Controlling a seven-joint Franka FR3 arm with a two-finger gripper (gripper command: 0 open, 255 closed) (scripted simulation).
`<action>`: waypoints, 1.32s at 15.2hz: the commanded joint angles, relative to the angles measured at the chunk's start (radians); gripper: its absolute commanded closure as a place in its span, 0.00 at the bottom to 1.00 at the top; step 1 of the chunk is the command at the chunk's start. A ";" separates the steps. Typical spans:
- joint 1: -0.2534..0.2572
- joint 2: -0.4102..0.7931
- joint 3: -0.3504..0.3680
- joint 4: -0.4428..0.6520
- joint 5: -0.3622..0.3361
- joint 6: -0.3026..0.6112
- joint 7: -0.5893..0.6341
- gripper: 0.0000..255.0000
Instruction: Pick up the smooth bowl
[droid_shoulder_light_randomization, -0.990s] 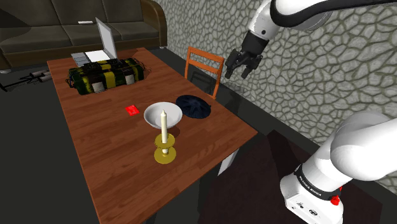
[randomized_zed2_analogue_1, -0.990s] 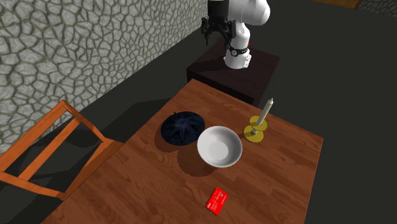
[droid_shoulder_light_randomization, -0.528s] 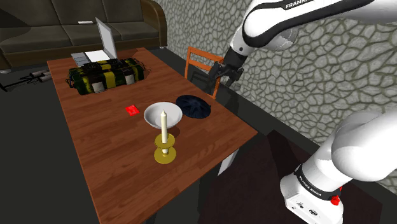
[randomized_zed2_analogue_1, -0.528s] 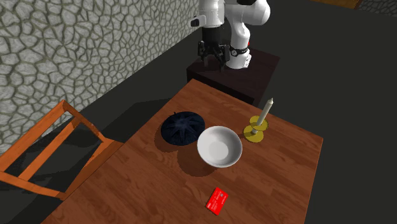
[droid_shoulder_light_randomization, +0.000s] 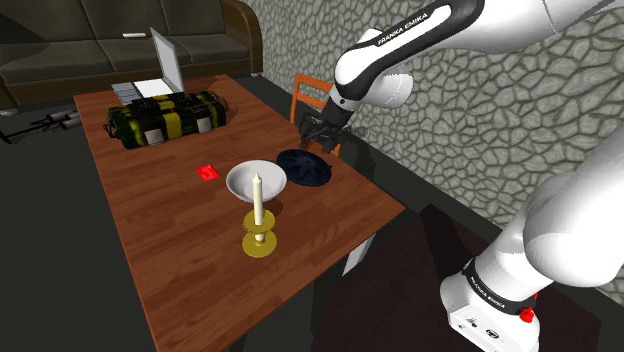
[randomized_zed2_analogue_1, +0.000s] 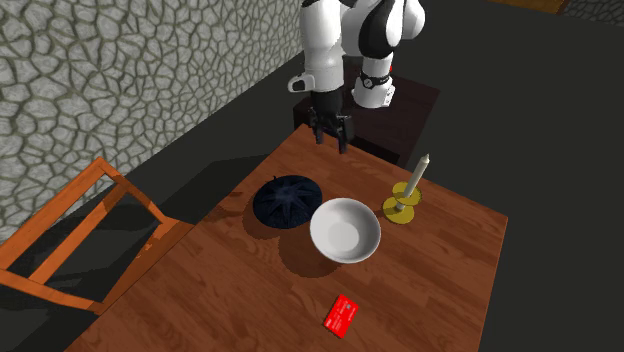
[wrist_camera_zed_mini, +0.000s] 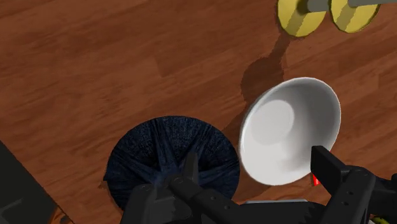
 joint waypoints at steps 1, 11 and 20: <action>0.006 0.090 0.002 0.045 0.062 0.046 -0.039 0.00; -0.016 0.416 0.070 0.266 0.267 0.166 -0.161 0.00; -0.034 0.483 0.099 0.281 0.316 0.215 -0.220 1.00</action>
